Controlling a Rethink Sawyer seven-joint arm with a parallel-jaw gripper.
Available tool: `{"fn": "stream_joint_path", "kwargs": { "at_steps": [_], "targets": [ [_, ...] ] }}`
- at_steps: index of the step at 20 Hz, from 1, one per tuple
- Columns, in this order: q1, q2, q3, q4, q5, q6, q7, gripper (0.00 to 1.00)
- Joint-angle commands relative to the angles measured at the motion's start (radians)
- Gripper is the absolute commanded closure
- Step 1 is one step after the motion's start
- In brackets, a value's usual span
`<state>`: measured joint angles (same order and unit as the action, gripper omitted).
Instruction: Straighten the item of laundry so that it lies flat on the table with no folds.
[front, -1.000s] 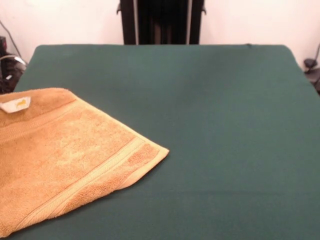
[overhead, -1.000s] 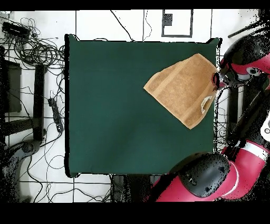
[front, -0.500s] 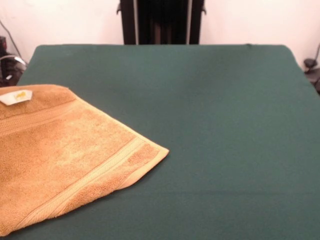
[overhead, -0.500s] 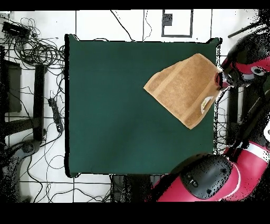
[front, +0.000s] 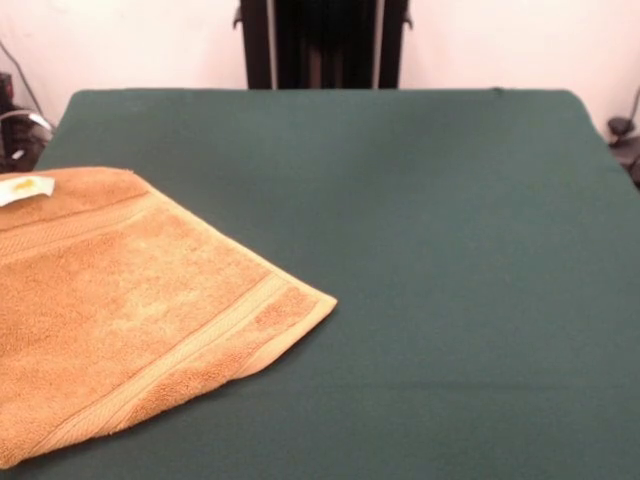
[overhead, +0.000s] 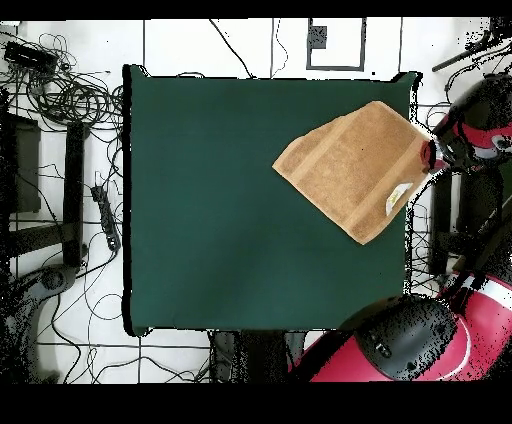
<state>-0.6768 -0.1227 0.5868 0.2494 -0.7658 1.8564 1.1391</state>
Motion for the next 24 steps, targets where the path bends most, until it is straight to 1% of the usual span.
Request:
{"fn": "stream_joint_path", "kwargs": {
  "at_steps": [1, 7, 8, 13, 19, 21, 24],
  "targets": [
    [0.028, 0.047, -0.002, 0.17, 0.023, -0.128, -0.068, 1.0],
    [0.039, 0.044, -0.034, 0.182, 0.022, -0.18, -0.052, 1.0],
    [0.046, 0.044, -0.045, 0.181, 0.02, -0.183, -0.042, 0.0],
    [0.051, 0.044, -0.052, 0.176, 0.016, -0.178, -0.043, 0.0],
    [0.051, 0.05, -0.052, 0.167, 0.029, -0.172, -0.027, 0.0],
    [0.043, 0.053, -0.045, 0.173, 0.051, -0.178, -0.011, 0.0],
    [0.044, 0.053, -0.046, 0.166, 0.05, -0.161, -0.022, 0.0]
  ]
}}
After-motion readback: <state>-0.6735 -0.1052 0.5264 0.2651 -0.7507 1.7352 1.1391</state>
